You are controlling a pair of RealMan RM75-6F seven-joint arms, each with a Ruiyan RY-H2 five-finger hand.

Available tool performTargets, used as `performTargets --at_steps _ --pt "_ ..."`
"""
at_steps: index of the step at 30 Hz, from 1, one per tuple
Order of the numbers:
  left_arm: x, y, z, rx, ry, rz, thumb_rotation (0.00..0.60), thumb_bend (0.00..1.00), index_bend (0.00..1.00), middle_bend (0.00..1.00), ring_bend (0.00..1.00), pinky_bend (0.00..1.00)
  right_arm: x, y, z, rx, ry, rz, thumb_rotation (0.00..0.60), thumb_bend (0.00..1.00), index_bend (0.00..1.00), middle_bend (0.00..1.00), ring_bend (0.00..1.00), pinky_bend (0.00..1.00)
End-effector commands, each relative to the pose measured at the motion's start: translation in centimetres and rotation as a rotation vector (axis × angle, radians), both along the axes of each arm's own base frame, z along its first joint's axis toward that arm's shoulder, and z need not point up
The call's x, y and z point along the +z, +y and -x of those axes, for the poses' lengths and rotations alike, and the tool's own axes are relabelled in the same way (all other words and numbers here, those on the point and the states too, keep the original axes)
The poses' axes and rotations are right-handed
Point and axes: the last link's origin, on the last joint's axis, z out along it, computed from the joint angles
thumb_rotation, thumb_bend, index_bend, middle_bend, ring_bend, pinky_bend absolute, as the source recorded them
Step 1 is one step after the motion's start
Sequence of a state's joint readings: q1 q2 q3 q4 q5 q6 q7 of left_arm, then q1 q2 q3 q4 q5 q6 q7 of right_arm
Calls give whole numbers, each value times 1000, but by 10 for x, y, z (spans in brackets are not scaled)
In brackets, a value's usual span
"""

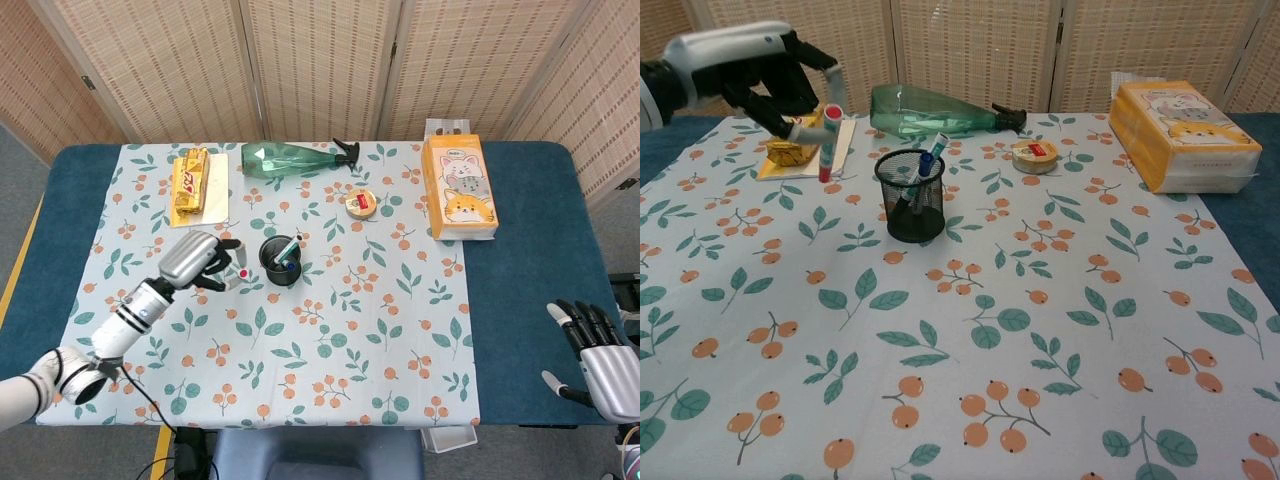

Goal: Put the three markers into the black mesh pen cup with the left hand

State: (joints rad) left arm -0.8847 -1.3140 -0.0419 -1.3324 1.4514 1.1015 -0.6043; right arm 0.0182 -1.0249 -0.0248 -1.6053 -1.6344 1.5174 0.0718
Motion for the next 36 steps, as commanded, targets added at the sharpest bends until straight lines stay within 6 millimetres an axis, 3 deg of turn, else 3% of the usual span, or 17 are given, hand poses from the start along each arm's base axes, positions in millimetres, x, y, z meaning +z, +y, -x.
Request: performTargets --at_steps 1,4,7,18,27,36 --pt "69 8 -13 226 -228 -71 600 353 574 1000 1000 1000 -2 -1 -1 2 1 -6 600 199 55 53 26 0" --pt "72 16 -27 292 -320 -38 600 361 576 1000 1000 1000 -3 -2 -1 -1 3 -12 600 200 55 53 26 0" --pt "61 23 -40 315 -354 -14 600 365 577 1000 1000 1000 -3 -2 0 -6 2 -14 600 200 55 53 27 0" --pt "-10 34 -66 378 -404 110 600 366 577 1000 1000 1000 4 0 1 5 -12 2 600 199 54 53 26 0" --pt "-33 51 -74 412 -429 83 600 366 583 1000 1000 1000 9 -1 2 22 -25 8 600 199 55 53 26 0" --pt "-57 50 -75 436 -416 104 600 366 583 1000 1000 1000 16 3 3 39 -36 30 600 199 54 53 26 0"
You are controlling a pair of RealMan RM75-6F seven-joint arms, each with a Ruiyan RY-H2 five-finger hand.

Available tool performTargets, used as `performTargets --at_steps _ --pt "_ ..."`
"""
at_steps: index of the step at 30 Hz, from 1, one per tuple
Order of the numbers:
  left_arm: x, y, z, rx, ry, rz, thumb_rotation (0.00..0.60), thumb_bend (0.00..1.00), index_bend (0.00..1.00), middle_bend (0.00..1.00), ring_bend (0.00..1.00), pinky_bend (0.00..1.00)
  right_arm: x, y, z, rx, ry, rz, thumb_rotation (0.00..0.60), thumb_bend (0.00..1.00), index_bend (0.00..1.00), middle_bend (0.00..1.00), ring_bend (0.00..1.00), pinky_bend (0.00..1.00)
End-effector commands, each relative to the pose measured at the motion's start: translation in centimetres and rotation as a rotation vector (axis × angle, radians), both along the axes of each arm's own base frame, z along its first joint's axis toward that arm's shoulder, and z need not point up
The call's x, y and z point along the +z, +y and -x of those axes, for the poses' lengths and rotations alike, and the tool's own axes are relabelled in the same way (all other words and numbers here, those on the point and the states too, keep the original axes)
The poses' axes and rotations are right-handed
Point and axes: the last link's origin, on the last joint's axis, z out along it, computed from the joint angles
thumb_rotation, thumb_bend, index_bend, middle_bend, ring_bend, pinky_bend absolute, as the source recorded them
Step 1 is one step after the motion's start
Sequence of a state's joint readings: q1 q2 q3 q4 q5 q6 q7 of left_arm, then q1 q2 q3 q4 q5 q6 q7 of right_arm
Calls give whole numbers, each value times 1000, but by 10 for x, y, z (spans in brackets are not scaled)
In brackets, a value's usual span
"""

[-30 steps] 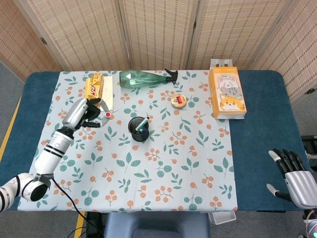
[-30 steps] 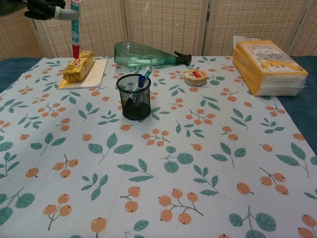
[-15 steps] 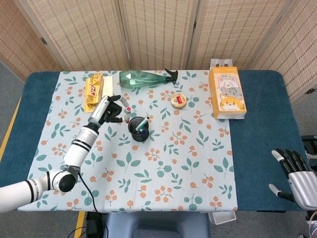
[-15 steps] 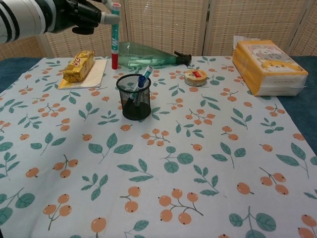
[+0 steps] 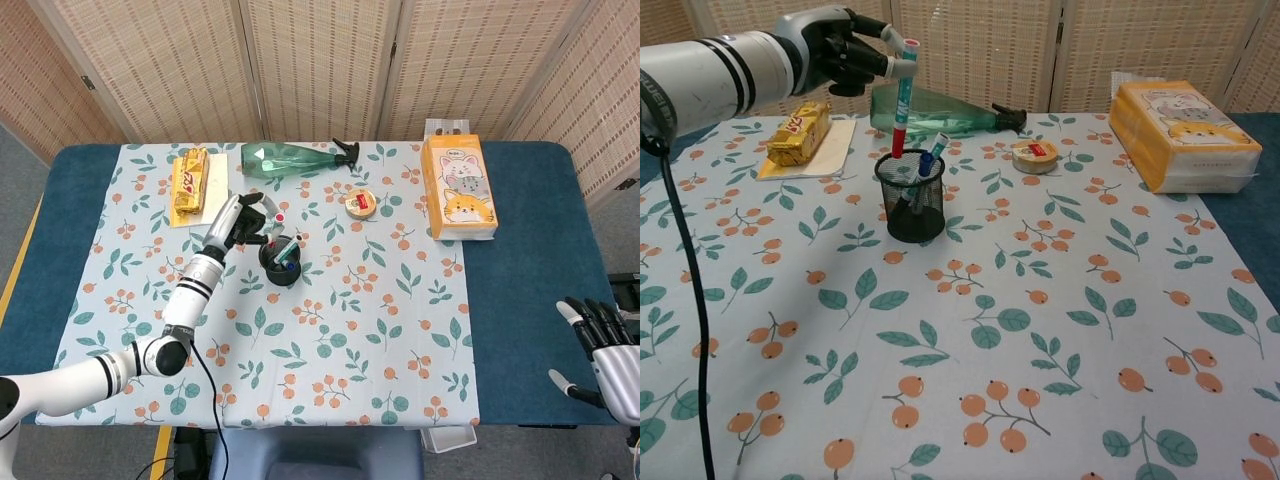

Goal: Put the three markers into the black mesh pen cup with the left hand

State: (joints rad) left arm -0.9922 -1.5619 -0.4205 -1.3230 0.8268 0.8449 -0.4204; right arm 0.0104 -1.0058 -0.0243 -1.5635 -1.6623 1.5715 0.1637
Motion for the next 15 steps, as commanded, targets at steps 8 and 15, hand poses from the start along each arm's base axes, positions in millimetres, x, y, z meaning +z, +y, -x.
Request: performTargets --at_steps 8,15 --pt "-15 -8 8 5 28 20 600 365 565 1000 1000 1000 3 5 0 14 -5 6 600 200 54 53 26 0" --pt "-19 -15 25 -13 76 38 600 272 375 1000 991 1000 2 7 -2 19 -3 7 600 200 55 53 26 0"
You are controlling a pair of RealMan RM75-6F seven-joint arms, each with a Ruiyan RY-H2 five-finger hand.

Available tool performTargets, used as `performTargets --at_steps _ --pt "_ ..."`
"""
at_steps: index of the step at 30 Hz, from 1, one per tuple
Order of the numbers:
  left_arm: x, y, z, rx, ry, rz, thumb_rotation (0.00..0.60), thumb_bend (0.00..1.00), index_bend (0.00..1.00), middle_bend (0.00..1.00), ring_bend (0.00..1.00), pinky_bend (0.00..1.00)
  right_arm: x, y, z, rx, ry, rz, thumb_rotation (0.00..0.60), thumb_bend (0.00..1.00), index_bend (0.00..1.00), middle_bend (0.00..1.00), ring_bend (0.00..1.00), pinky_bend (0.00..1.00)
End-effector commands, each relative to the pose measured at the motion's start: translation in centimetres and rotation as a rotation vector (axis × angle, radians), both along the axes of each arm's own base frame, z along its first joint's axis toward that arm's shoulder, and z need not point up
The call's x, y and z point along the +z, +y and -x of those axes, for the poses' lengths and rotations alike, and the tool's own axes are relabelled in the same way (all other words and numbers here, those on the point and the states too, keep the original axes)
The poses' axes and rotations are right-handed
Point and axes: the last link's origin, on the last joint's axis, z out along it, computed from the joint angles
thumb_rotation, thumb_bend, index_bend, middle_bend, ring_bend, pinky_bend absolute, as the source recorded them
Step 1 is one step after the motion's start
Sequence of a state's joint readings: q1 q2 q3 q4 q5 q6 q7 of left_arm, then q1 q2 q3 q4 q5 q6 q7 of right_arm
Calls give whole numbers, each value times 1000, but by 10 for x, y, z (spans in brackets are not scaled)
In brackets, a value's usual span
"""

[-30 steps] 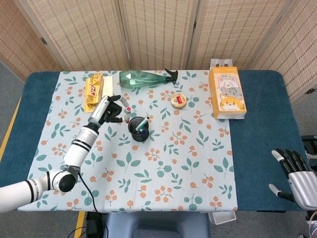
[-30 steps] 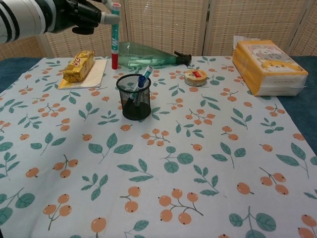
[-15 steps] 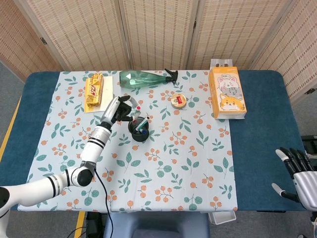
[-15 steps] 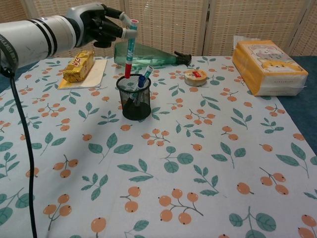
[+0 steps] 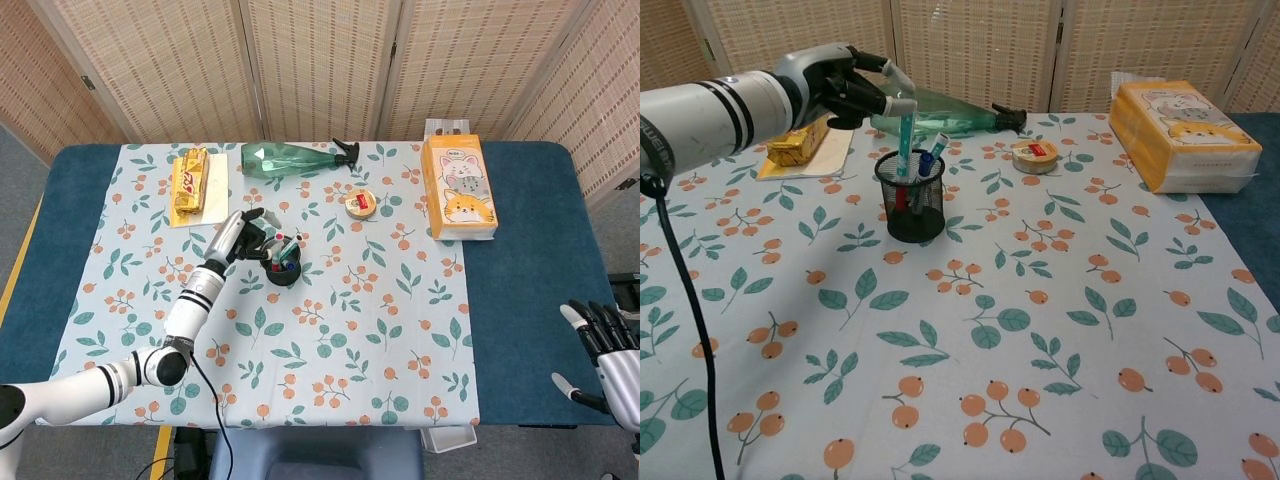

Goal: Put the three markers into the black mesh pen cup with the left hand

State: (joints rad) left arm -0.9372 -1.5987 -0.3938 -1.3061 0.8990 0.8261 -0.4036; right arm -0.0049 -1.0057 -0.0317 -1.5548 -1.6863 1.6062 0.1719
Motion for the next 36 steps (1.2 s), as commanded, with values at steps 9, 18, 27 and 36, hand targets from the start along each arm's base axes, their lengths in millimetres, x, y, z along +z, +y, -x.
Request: performTargets --at_steps 9,18,27,36 --pt "31 -20 23 -73 98 -25 600 213 271 990 920 1000 1 0 1 -9 1 3 600 200 55 53 26 0" --pt "140 -129 117 -249 719 -244 600 146 2 579 498 777 -5 -4 0 -17 9 -8 600 200 54 53 26 0" --pt "172 -229 205 -75 1223 -354 600 112 0 2 56 498 -21 -13 -1 -54 48 -40 600 200 54 71 27 0" --pt "172 -262 250 59 1308 -472 600 110 0 0 30 450 -22 -28 10 -145 73 -5 600 201 54 80 27 0"
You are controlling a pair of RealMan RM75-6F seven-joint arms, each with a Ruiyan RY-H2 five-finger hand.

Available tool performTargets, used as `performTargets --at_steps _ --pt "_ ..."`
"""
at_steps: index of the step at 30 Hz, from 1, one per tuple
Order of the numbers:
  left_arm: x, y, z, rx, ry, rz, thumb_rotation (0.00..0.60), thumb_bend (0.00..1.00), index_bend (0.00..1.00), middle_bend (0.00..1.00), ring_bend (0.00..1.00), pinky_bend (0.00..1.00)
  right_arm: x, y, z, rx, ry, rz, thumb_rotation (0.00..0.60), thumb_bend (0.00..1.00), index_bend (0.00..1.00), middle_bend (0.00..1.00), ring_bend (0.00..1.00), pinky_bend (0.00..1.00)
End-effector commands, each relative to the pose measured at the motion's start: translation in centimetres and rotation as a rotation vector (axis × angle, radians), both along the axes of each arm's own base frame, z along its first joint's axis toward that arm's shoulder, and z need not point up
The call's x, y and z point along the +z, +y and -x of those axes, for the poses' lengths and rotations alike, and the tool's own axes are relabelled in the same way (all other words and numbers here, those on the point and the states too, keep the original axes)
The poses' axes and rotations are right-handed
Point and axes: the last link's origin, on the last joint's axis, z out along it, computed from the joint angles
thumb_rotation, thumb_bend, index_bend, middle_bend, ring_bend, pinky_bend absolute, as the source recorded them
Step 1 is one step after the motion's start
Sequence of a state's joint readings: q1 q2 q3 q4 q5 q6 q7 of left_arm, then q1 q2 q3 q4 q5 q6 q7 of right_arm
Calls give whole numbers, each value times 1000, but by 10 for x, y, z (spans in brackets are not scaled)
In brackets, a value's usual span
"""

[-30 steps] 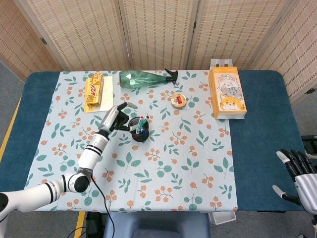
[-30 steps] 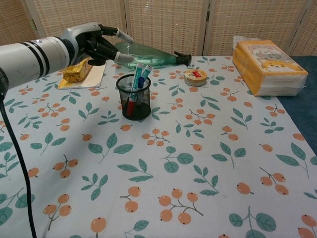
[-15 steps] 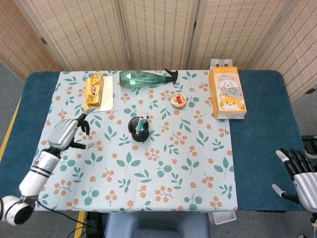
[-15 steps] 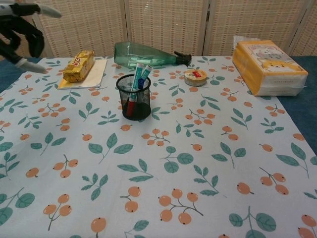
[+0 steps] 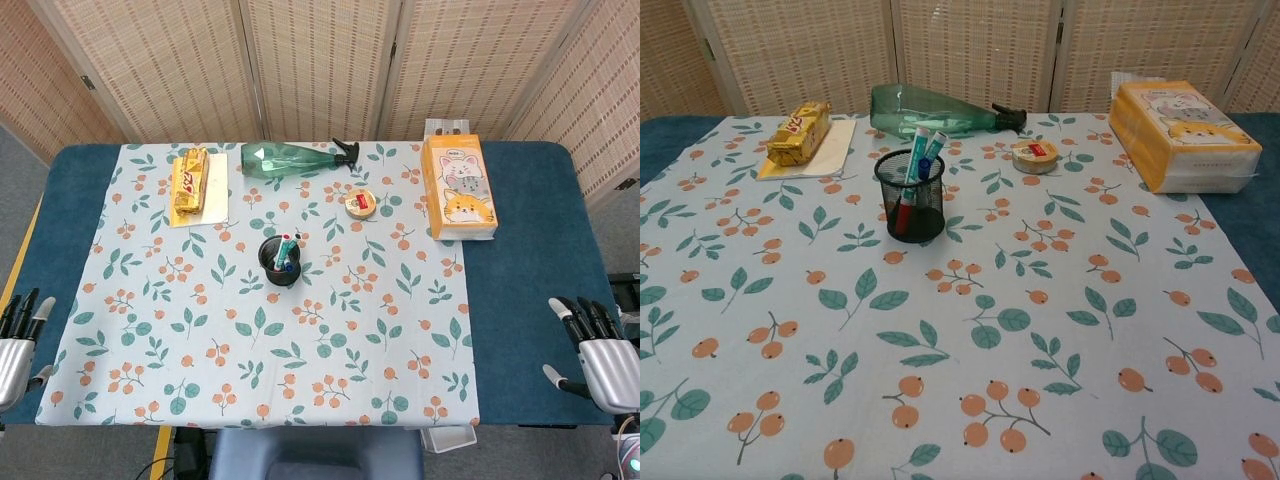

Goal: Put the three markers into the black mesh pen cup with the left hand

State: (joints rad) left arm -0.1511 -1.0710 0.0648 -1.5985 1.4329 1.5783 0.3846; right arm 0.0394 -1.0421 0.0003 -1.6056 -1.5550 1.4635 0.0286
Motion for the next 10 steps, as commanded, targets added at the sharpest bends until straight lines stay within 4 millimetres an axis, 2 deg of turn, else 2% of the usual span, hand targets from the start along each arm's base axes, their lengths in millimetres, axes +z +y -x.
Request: performTargets --at_steps 1,6,10 --pt "-5 -16 19 1 6 -78 600 110 0 0 28 447 0 -8 4 -41 10 27 600 201 55 80 27 0" --pt "-13 -19 30 5 -99 -65 600 110 0 0 28 446 -1 -11 7 -73 20 56 600 202 55 80 26 0" --pt "-12 -19 26 17 -181 -45 600 109 0 0 28 446 -3 -14 7 -76 26 60 600 202 54 79 26 0"
